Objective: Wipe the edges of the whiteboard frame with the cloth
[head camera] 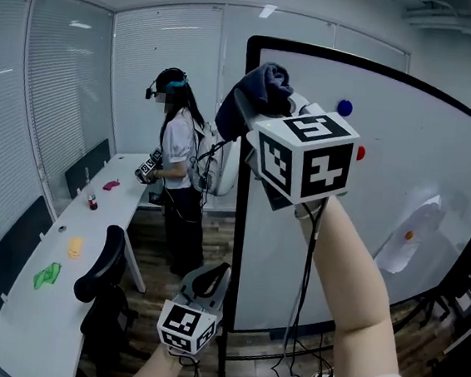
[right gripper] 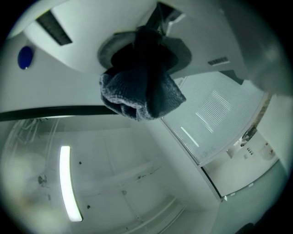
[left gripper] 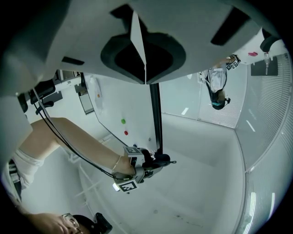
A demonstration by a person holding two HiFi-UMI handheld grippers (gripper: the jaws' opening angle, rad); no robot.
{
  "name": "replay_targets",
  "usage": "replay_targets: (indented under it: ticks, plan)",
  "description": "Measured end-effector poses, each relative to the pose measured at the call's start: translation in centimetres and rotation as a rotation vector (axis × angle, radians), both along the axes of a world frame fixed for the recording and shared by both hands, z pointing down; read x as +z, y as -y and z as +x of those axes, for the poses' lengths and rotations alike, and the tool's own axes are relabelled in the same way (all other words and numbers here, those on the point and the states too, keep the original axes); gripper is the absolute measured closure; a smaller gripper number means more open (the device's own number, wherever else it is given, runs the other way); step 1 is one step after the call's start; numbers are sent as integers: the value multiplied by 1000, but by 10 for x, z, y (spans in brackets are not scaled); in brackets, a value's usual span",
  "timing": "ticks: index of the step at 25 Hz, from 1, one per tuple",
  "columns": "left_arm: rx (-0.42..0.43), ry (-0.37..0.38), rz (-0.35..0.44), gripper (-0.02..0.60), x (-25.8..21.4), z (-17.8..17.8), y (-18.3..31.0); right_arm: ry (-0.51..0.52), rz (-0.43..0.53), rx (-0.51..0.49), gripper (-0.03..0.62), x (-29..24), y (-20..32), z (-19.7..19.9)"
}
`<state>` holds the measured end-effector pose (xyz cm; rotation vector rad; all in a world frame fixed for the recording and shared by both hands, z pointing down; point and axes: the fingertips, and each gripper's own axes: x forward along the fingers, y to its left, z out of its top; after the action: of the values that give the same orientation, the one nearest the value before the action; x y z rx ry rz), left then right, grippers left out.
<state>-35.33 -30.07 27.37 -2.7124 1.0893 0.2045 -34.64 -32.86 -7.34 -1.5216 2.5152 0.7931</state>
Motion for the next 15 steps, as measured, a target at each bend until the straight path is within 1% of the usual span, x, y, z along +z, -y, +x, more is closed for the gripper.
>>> replay_targets:
  ticks: [4,9,12,15]
  plan:
    - [37,-2,-1,558,3,9,-1,-4,32,31,517,-23,-5,6]
    - [51,26,-37,557,12,16,8,3,57,66,517,-49,-3,6]
    - [65,37,-47,558,13,19,11,4,70,91,517,-54,0,7]
    - [96,30,-39,557,2,21,3,20,61,96,517,-56,-5,9]
